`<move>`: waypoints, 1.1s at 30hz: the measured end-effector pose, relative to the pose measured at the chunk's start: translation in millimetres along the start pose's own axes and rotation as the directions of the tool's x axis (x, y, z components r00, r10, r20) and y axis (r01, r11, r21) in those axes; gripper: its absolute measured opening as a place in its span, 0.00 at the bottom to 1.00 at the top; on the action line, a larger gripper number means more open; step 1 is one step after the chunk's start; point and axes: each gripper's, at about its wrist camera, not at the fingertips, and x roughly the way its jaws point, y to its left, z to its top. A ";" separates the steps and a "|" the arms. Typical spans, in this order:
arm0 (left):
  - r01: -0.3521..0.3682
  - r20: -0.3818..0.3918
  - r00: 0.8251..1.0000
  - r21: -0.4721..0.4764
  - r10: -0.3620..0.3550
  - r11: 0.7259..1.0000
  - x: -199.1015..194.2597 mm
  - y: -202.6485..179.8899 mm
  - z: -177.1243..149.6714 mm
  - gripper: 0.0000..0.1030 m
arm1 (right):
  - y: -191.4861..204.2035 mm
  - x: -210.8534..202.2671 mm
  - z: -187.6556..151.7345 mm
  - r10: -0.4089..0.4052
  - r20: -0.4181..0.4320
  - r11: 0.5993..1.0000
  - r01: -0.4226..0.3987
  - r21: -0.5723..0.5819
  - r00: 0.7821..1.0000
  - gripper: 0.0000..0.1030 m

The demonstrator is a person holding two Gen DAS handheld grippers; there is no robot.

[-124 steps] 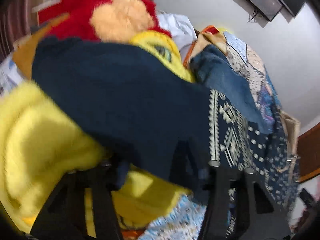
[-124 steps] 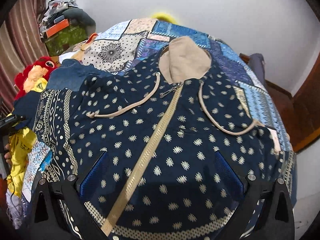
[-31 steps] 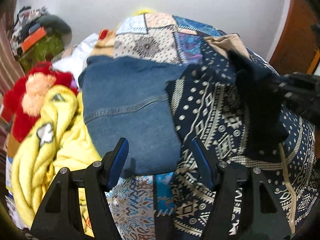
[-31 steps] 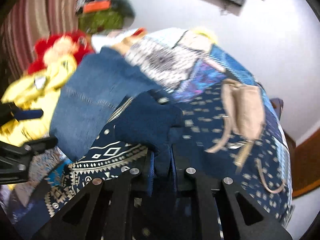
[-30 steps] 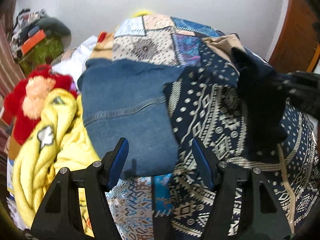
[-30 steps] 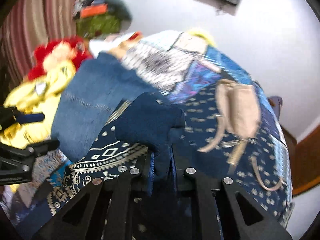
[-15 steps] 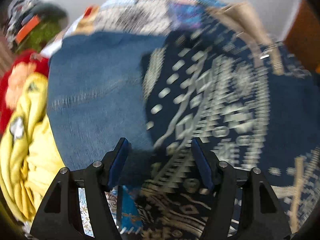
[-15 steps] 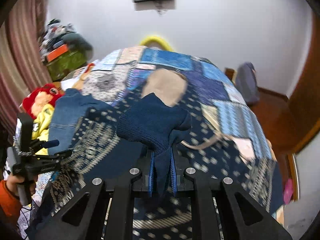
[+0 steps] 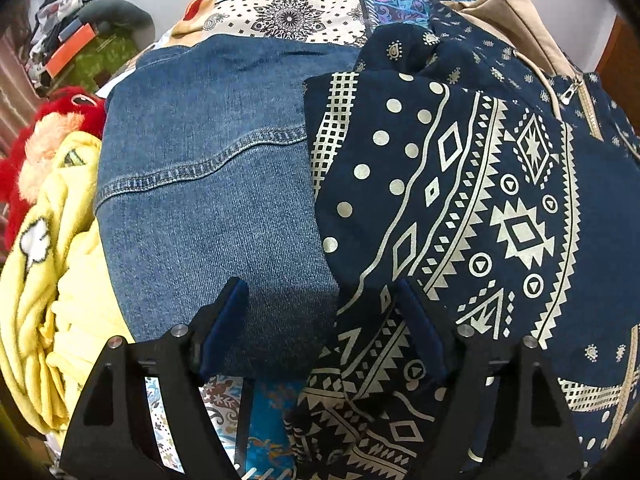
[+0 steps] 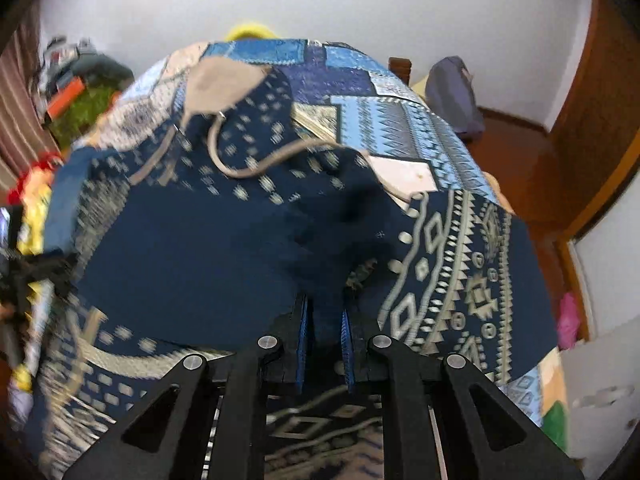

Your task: Fold large clothes

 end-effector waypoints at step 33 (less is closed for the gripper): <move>0.169 0.179 0.957 0.296 -0.229 0.940 -104.4 -155.9 35.8 0.79 | -195.9 -39.4 -56.9 0.100 -0.028 0.839 -0.069 0.540 0.995 0.90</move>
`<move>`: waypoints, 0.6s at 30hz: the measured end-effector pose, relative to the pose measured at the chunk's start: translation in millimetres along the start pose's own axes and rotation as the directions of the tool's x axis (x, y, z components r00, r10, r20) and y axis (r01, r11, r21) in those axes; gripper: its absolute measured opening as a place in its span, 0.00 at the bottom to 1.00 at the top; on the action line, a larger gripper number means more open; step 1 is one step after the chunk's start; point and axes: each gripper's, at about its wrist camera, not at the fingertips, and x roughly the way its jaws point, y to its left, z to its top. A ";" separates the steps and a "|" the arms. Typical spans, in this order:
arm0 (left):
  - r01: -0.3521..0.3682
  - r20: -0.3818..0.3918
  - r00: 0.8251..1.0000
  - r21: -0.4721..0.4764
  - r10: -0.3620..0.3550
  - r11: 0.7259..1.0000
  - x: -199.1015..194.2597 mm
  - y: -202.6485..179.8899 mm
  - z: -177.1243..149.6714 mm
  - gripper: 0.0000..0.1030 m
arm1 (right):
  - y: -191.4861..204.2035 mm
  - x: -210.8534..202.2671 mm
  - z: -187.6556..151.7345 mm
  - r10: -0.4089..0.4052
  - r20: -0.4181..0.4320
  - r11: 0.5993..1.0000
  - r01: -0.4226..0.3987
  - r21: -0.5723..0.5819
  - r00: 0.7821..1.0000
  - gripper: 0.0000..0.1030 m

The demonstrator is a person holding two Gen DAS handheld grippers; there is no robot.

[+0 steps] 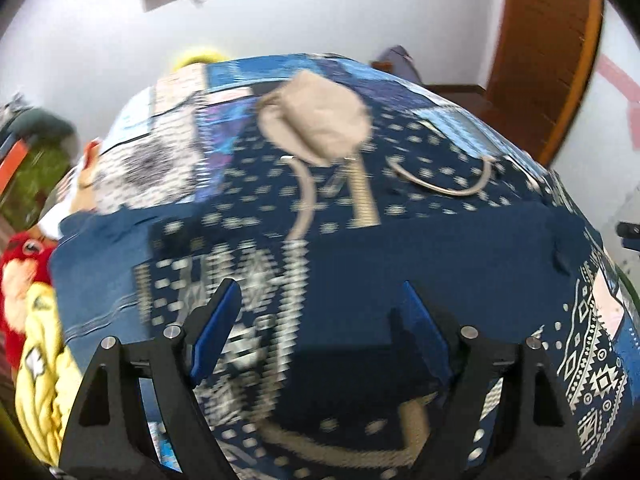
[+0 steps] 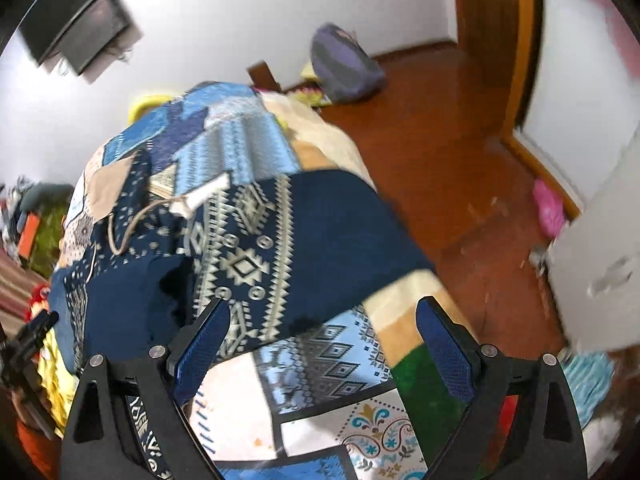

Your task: Fold large clothes

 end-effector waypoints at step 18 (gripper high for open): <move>0.077 -0.064 0.995 0.009 -0.076 0.997 44.7 -44.4 -2.2 0.79 | -43.9 84.7 34.5 0.056 -0.008 0.966 -0.052 0.255 0.998 0.25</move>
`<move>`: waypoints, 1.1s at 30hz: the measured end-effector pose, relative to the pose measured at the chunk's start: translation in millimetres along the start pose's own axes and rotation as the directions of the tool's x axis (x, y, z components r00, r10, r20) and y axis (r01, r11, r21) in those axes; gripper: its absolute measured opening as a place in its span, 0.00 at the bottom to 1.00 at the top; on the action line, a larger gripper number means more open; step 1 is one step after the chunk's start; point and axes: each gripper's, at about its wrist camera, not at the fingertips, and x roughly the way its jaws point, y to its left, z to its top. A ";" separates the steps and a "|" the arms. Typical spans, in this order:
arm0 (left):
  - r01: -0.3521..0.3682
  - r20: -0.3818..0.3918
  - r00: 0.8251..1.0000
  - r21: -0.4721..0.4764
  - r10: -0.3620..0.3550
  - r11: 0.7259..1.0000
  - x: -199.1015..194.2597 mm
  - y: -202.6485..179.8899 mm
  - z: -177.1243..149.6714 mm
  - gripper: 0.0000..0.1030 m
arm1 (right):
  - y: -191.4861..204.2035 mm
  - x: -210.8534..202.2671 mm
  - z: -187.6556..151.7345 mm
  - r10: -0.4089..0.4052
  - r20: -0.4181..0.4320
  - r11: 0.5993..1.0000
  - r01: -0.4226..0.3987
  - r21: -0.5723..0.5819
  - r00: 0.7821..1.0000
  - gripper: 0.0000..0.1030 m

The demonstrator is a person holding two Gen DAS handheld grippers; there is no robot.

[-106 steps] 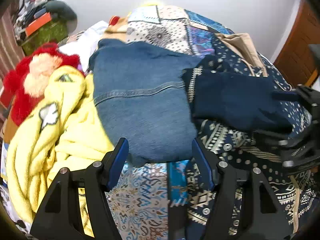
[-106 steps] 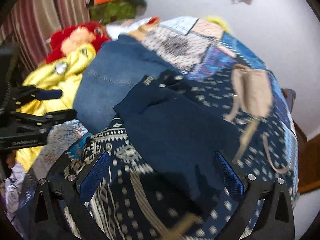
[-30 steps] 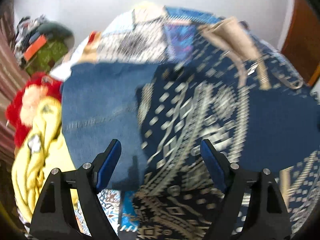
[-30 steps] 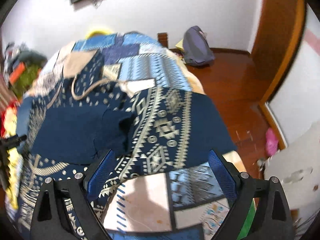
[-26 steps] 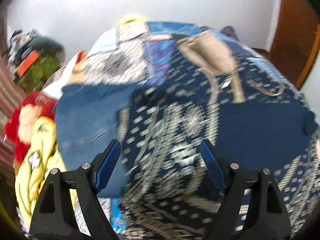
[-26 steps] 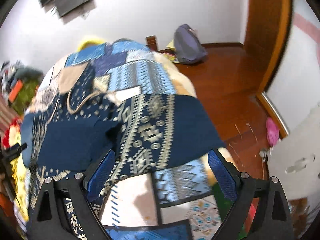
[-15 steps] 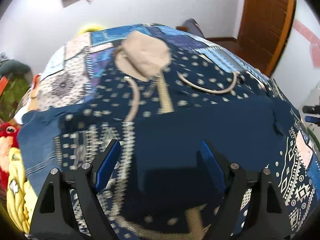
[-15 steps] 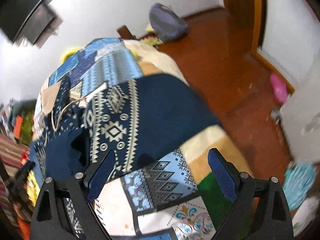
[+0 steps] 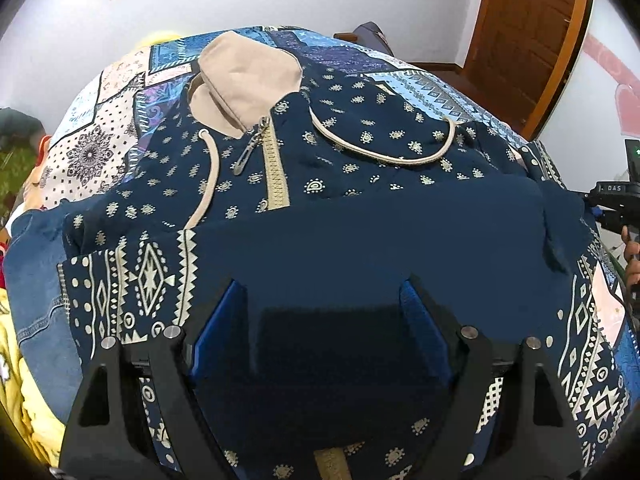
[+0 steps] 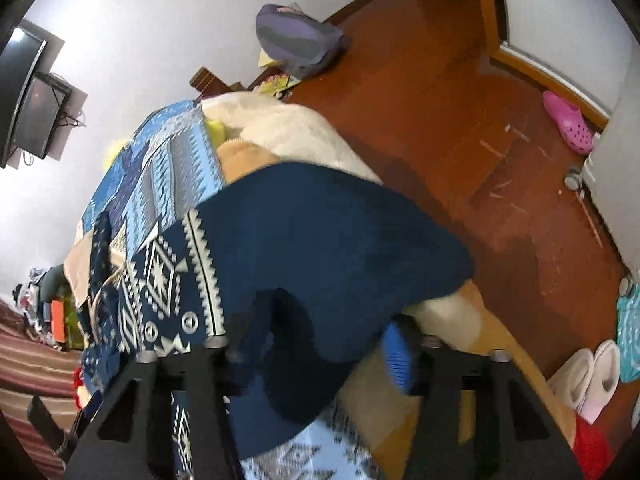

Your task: Fold large clothes

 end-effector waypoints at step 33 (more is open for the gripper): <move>-0.028 0.208 0.976 -0.167 0.063 0.986 -148.0 100.5 -53.9 0.79 | 309.3 -37.5 -143.6 0.182 -0.079 0.836 -0.196 -0.513 0.980 0.07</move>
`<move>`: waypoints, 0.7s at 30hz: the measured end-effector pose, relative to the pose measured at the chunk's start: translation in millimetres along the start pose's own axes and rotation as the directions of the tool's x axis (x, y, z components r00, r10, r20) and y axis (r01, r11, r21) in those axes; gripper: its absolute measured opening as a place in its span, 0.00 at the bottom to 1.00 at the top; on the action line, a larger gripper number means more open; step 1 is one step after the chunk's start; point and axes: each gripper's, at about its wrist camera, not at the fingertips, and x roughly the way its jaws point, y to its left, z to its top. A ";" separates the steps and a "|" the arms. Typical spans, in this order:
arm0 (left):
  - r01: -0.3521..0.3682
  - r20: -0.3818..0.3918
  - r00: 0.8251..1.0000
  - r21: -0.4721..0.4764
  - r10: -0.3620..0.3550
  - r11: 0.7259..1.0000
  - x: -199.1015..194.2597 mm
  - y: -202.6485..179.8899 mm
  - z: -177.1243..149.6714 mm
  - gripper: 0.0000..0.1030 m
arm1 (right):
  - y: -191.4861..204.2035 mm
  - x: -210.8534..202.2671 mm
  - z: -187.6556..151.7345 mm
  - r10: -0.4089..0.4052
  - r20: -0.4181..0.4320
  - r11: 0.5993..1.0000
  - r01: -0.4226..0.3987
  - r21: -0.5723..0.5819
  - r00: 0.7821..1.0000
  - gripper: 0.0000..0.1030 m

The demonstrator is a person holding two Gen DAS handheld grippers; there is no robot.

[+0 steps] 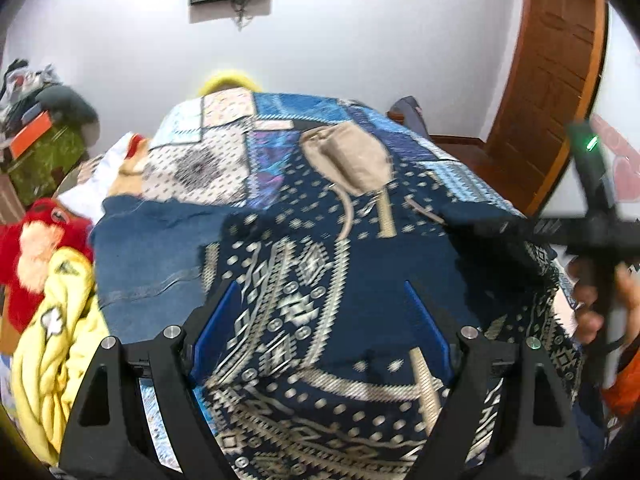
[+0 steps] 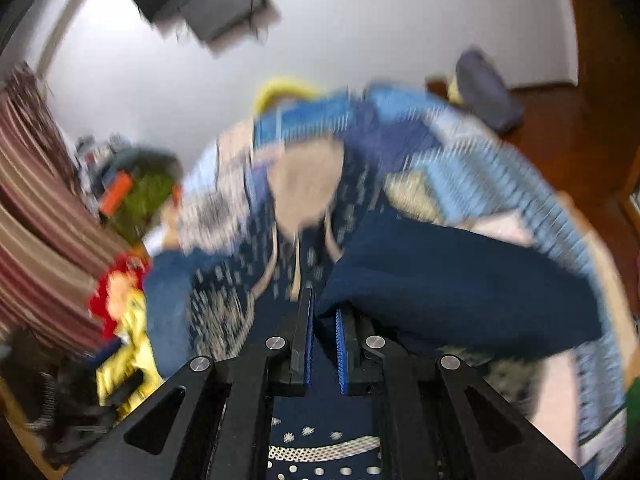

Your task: Fold large clothes

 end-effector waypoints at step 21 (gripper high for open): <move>0.044 -0.094 0.995 0.021 -0.042 0.999 14.7 -14.7 -18.5 0.79 | -6.5 6.7 -97.6 -0.013 -0.321 0.996 -0.017 -0.090 0.947 0.07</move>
